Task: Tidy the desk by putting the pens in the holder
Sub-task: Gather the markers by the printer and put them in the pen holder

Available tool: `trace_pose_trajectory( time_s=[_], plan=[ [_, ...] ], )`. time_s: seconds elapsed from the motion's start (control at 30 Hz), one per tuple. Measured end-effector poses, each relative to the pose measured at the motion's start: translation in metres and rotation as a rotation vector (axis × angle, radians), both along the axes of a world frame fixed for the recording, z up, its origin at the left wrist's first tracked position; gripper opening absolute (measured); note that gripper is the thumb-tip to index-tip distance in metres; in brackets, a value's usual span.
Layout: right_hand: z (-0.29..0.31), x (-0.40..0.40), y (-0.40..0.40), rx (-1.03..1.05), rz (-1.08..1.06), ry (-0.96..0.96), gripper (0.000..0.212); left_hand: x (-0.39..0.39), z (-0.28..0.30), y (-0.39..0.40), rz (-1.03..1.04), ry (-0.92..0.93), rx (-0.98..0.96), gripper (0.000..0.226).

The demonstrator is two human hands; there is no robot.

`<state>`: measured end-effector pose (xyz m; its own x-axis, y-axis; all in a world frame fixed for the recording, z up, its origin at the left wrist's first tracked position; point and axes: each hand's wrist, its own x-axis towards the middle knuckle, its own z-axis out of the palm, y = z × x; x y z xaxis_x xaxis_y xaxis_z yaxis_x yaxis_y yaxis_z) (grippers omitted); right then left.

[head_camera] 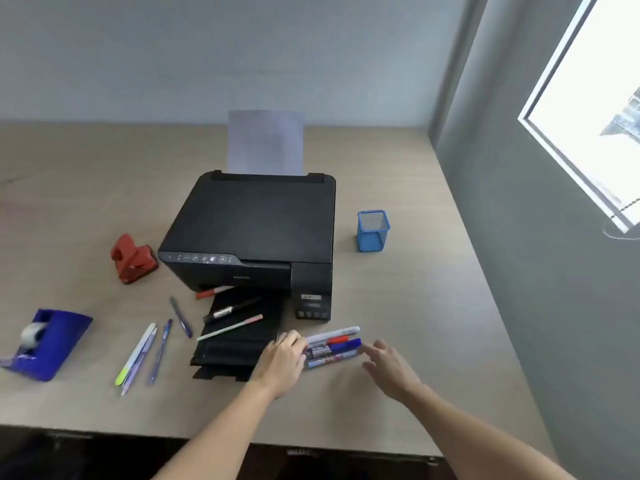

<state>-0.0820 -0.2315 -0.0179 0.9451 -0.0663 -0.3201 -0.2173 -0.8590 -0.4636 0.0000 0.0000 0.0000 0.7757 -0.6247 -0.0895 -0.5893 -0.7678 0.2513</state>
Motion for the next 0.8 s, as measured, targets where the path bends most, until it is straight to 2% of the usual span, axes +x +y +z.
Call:
trace_pose_trajectory(
  time_s=[0.07, 0.23, 0.3, 0.47, 0.63, 0.7, 0.8],
  plan=[
    [-0.005, 0.003, 0.007, -0.031, 0.036, 0.022, 0.032, 0.0, -0.009, -0.008, 0.016, 0.073, 0.053, 0.026],
    [-0.016, 0.008, 0.01, -0.102, 0.025, 0.041, 0.038, 0.004, -0.031, -0.02, 0.018, 0.106, 0.185, 0.023],
    [-0.018, 0.009, 0.007, -0.125, 0.02, 0.037, 0.038, 0.004, -0.033, -0.023, 0.021, 0.117, 0.229, 0.028],
    [-0.021, 0.018, -0.003, -0.171, 0.038, 0.048, 0.021, 0.0, -0.035, -0.027, 0.0, 0.223, 0.255, 0.033],
    [-0.023, 0.0, -0.051, -0.157, 0.099, -0.021, 0.004, 0.003, 0.004, -0.035, 0.027, 0.425, 0.216, 0.028],
    [-0.015, -0.005, -0.08, -0.146, -0.021, -0.091, 0.009, 0.015, 0.04, -0.045, 0.044, 0.443, 0.107, 0.028],
    [0.008, 0.009, -0.12, -0.074, -0.434, -0.286, 0.014, 0.052, 0.106, -0.082, 0.04, 0.33, -0.142, 0.027]
  ],
)
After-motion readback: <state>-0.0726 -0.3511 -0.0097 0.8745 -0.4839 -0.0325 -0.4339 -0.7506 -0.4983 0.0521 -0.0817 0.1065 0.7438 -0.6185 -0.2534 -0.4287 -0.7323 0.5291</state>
